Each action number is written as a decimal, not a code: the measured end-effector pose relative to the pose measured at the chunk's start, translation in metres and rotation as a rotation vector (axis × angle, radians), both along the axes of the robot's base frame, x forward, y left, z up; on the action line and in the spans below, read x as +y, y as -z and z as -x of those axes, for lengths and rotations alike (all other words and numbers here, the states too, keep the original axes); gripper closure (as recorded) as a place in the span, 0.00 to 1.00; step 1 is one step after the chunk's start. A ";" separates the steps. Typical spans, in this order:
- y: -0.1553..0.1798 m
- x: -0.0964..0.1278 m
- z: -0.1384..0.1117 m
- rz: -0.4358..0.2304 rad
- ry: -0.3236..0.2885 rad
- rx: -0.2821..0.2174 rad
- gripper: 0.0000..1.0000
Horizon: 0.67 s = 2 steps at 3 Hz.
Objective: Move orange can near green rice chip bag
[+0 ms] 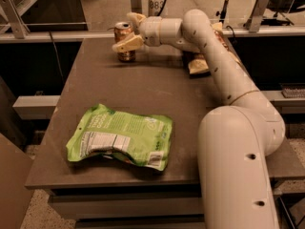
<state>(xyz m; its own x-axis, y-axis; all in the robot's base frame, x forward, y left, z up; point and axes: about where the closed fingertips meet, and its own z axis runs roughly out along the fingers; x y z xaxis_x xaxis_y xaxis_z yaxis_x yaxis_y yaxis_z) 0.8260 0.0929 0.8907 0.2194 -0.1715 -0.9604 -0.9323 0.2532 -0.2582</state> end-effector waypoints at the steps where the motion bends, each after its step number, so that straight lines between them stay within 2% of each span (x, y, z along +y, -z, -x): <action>1: -0.004 0.006 0.001 -0.002 -0.022 0.008 0.40; 2: -0.007 0.006 0.002 -0.011 -0.029 0.020 0.62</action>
Offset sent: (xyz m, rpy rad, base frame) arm 0.0010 -0.0029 0.0132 0.0216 0.0327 0.0253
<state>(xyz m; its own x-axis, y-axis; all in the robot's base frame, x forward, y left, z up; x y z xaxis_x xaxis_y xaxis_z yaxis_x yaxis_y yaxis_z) 0.8242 0.0990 0.8975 0.2045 -0.1549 -0.9665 -0.9443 0.2290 -0.2365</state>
